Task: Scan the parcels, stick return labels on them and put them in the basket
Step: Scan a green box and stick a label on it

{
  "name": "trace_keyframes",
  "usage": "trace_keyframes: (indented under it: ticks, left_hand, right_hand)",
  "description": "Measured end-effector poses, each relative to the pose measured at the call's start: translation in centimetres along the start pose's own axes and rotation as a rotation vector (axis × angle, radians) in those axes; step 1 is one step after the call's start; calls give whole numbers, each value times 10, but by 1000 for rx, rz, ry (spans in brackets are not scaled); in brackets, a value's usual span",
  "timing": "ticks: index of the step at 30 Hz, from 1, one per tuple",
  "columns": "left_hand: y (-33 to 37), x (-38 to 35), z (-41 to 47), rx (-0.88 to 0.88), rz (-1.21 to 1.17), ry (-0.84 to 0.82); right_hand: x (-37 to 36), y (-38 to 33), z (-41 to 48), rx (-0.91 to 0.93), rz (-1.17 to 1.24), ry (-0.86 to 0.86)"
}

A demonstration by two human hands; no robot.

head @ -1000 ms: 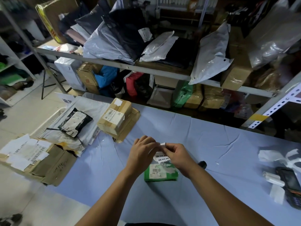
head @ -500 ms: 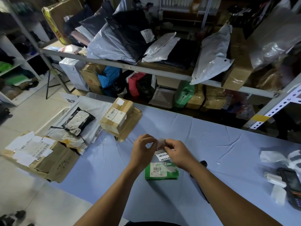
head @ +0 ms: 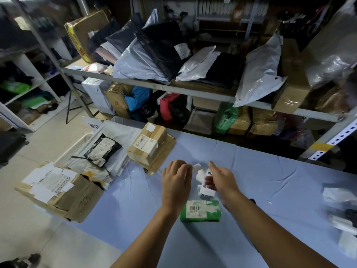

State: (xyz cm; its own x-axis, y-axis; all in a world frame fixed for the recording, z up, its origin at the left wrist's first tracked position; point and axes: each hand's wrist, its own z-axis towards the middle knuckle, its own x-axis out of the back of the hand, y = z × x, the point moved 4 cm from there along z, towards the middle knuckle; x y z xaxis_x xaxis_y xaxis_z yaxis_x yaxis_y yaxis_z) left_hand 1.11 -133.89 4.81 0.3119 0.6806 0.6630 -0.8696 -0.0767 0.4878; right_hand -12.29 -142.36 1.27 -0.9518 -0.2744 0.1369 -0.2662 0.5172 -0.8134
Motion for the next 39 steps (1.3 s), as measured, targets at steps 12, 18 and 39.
trace_keyframes:
  ticks: [12,18,39]
  left_hand:
    - [-15,-6,-32,119,-311,-347]
    - [-27,-24,-49,793,-994,-440]
    - [-24,-92,-106,286,-94,-631]
  right_hand:
    - [7,7,-16,142,159,-105]
    - [15,29,-22,168,36,-169]
    - [0,110,12,248,-720,127]
